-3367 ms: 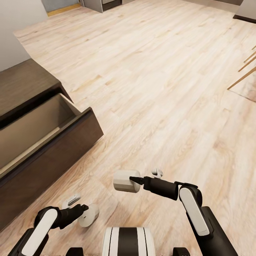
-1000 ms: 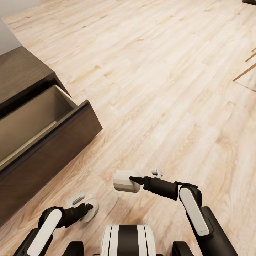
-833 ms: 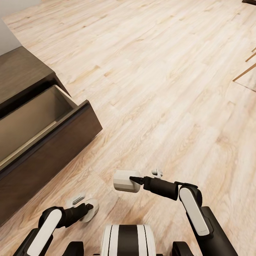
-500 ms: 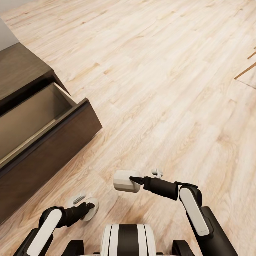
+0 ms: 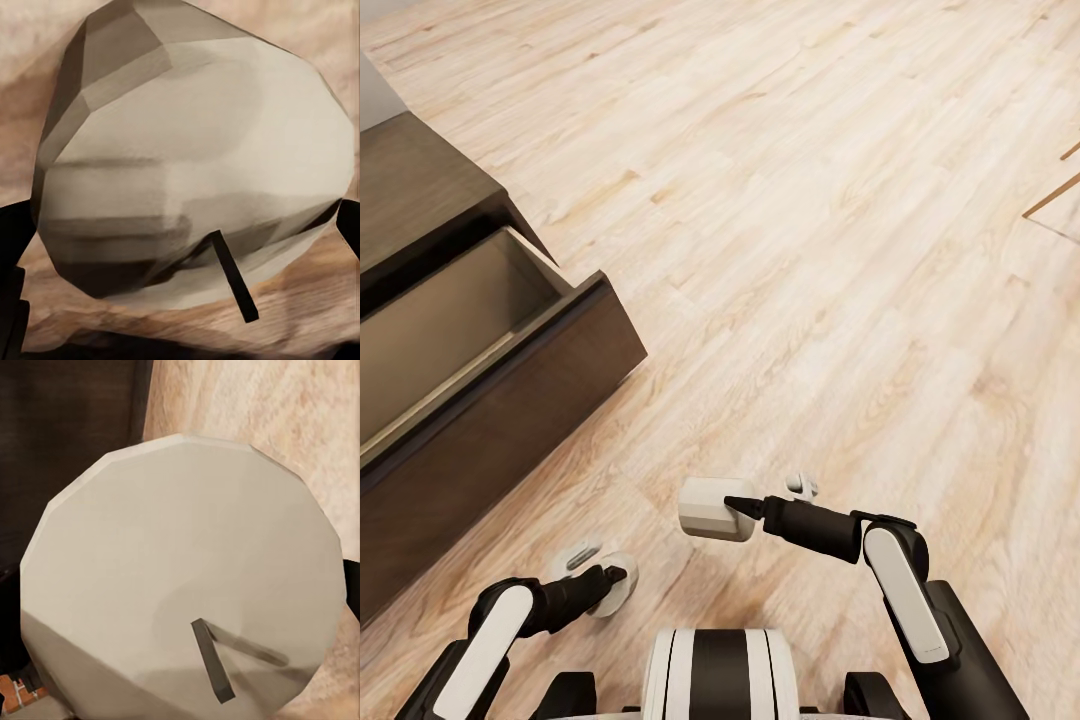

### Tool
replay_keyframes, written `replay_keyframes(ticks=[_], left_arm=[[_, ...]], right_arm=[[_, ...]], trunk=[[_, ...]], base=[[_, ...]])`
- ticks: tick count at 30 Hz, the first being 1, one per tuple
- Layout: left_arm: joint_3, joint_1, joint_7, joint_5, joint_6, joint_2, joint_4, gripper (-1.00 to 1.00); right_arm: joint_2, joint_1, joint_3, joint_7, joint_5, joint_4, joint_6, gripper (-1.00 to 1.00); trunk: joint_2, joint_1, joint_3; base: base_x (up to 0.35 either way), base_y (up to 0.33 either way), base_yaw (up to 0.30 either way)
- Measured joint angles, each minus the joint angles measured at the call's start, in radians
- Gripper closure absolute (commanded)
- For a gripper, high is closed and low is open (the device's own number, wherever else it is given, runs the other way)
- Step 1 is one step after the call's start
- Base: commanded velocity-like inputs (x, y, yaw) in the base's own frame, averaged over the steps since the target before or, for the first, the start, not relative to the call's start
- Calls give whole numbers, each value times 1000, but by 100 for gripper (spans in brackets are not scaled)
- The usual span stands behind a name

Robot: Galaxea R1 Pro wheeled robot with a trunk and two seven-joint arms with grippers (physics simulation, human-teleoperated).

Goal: Place each of the two pumpkins and all three candles from the living room inside a cabinet in the living room (use any cabinet), then make sure every cabinet is closed, and position the cauldron so it is next to a table in the living room.

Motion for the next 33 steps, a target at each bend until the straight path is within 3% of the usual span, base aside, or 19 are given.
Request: replay_keyframes(ticks=[7, 8, 33], left_arm=[[0, 0, 0, 0, 0, 0, 0, -100], [0, 0, 1, -1, 0, 0, 0, 100], [3, 0, -2, 1, 2, 3, 1, 100]], right_arm=[[0, 0, 0, 0, -2, 0, 0, 100], [0, 0, 0, 0, -2, 0, 0, 100], [0, 0, 0, 0, 0, 1, 0, 100]], trunk=[[0, 0, 0], [0, 0, 0], [0, 0, 0]], base=[[0, 0, 0], [0, 0, 0], [0, 0, 0]])
